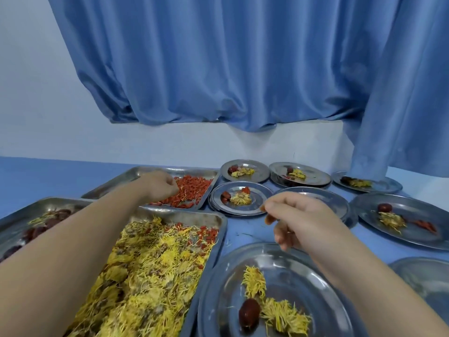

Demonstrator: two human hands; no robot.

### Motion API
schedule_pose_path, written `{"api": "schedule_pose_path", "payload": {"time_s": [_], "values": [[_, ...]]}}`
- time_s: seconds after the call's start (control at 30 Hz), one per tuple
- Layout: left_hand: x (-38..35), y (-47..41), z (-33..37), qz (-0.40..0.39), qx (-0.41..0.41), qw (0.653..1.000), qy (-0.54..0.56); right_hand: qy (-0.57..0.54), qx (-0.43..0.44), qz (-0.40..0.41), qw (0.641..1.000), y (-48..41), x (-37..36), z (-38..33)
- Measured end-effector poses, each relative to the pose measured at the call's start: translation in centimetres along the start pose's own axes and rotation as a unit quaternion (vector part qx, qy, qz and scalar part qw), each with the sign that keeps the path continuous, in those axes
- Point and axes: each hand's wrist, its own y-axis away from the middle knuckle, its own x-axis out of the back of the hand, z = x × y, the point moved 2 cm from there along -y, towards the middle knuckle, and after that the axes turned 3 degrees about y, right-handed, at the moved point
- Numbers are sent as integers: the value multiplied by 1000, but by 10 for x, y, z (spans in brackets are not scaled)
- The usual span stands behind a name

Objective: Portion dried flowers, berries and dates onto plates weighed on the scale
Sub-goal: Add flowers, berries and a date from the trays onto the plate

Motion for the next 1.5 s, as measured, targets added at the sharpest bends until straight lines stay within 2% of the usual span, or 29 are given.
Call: {"api": "schedule_pose_path", "payload": {"time_s": [0.17, 0.33, 0.53, 0.77, 0.97, 1.3, 1.5], "values": [[-31, -32, 1, -46, 18, 998, -40, -35, -1, 14, 999, -8, 7, 1], [-56, -51, 8, -126, 39, 980, -151, -57, -4, 19, 998, -12, 15, 3], [-55, -54, 16, -86, 48, 985, -144, -43, -14, 17, 999, -11, 12, 4], [-51, -50, 15, -41, 46, 995, -76, -36, -11, 15, 999, -11, 12, 3], [-40, -50, 13, 12, 13, 999, -37, -44, -11, 15, 999, -9, 11, -2], [-33, -42, 11, 34, -36, 998, -38, -52, -14, 25, 998, -7, 13, -6], [-32, -38, 11, 44, -33, 998, -8, -40, -14, 32, 999, -7, 15, -6]]}}
